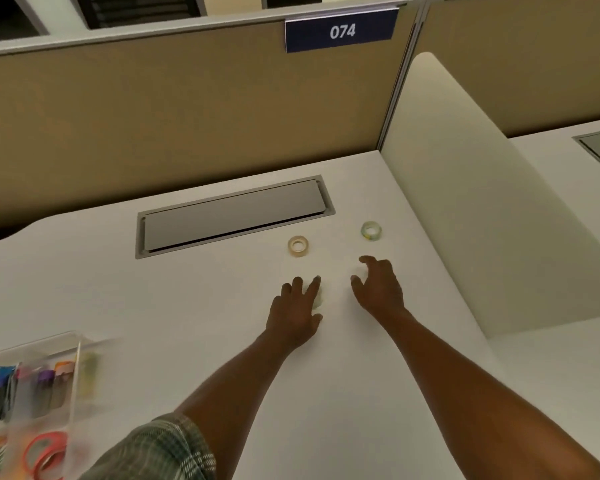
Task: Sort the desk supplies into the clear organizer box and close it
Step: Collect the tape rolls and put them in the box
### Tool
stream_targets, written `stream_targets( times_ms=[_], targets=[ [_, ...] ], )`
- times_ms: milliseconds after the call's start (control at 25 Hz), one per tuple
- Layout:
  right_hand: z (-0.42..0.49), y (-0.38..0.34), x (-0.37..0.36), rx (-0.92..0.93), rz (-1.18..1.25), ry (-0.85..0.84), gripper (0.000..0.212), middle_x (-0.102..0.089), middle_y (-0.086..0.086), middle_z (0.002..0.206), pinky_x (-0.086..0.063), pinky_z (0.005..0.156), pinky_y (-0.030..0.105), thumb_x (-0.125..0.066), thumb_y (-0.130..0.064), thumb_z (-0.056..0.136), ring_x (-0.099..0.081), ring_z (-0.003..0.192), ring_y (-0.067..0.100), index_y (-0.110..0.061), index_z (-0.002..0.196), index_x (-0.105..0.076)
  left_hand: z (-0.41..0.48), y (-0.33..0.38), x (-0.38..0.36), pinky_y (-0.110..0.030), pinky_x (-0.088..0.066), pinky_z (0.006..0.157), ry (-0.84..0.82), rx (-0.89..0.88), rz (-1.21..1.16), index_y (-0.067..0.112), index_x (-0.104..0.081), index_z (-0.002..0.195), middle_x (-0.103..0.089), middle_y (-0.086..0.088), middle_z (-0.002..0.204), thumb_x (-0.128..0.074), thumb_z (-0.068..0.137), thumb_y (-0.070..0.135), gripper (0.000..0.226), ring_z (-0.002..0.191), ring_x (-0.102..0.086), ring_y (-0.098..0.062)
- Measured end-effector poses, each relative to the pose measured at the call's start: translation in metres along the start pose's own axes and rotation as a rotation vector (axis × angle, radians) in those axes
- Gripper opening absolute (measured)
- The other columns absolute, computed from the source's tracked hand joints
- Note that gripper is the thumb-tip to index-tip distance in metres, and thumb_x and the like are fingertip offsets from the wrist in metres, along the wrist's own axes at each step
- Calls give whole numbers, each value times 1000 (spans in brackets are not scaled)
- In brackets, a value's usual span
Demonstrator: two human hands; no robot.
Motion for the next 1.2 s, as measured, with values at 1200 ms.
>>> stream_targets(
  times_ms=[1200],
  targets=[
    [-56,21,-37,-41,168,104,20,-57,2,105,-49,78,29,-75,-32,83,-61,92,20,-19,94,-63,68,-35,36,-36,-39,70,49,115,84,13,-38,132,-42,-14,126,-54,83,10,52,101,-50,-33]
  ],
)
Point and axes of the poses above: each hand's wrist, its own z-axis towards the middle knuckle, its own x-axis out of the back of the hand, y = z × x, the point moved 10 cm from there along z, towards the middle knuckle
